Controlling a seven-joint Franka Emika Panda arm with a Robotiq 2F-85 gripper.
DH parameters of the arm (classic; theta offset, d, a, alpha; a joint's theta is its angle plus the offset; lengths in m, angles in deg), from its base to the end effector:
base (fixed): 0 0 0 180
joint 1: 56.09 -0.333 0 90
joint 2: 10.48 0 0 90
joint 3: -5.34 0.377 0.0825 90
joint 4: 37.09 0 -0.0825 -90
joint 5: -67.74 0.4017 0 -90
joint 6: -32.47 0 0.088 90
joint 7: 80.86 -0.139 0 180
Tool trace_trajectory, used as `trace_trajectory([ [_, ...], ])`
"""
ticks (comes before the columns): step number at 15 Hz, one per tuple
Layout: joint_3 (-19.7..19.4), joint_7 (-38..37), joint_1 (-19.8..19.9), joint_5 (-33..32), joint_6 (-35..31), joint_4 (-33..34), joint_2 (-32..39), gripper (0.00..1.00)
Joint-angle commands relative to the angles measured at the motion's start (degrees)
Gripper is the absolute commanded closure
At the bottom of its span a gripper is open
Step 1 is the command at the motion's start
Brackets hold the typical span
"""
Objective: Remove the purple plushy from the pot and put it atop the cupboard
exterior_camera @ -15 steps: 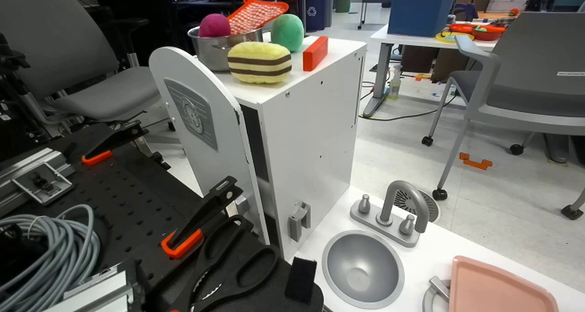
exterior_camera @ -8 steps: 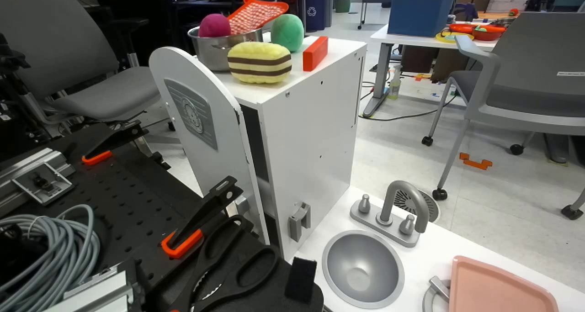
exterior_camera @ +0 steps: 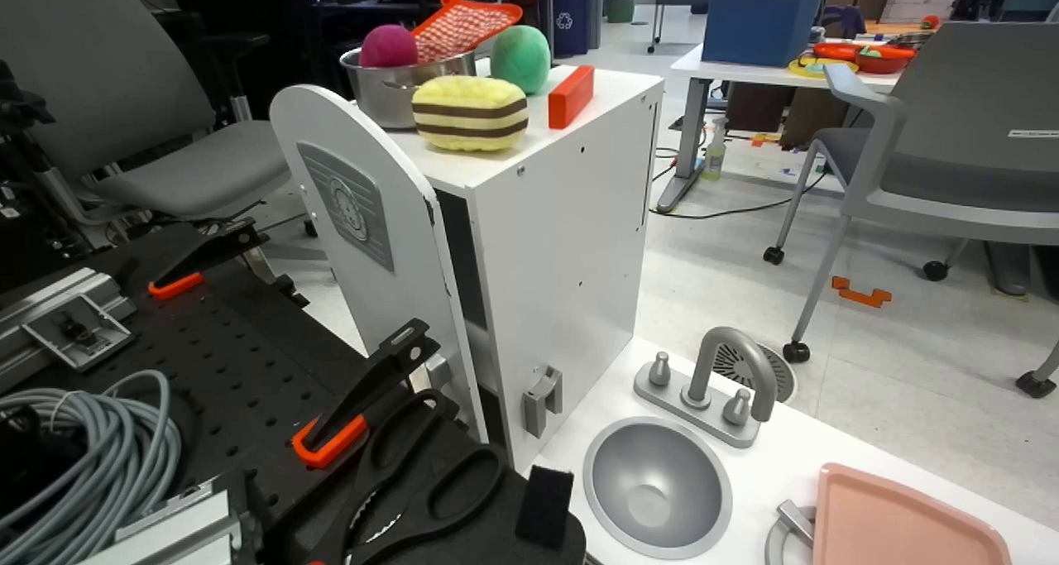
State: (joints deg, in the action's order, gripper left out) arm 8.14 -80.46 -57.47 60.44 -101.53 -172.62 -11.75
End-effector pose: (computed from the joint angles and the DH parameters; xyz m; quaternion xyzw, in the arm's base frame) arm 0.5060 0.0320 0.3513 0.9954 0.0842 -0.0008 0.0463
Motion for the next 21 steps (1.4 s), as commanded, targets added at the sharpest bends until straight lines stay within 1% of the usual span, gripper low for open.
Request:
trace_trajectory([
  [1, 0.4, -0.3, -1.0, -1.1, -0.5, 0.6, 1.1, 0.0],
  [11, -0.2, 0.3, -0.8, -0.7, 1.0, 0.4, 1.8, 0.0],
  [12, -0.3, 0.3, -0.8, -0.9, 1.0, 0.3, 1.9, 0.02],
  [13, -0.3, 0.4, -0.7, -0.9, 1.0, 0.3, 2.0, 0.12],
  [14, -0.4, 0.4, -0.6, -0.9, 1.0, 0.2, 2.1, 0.26],
  [16, -0.5, 0.5, -0.6, -0.6, 1.1, 0.3, 2.1, 0.39],
  [17, -0.6, 0.6, -0.5, -0.5, 1.2, 0.4, 2.1, 0.48],
  [21, -0.8, 0.7, -0.4, -0.3, 1.2, 0.6, 2.2, 0.79],
])
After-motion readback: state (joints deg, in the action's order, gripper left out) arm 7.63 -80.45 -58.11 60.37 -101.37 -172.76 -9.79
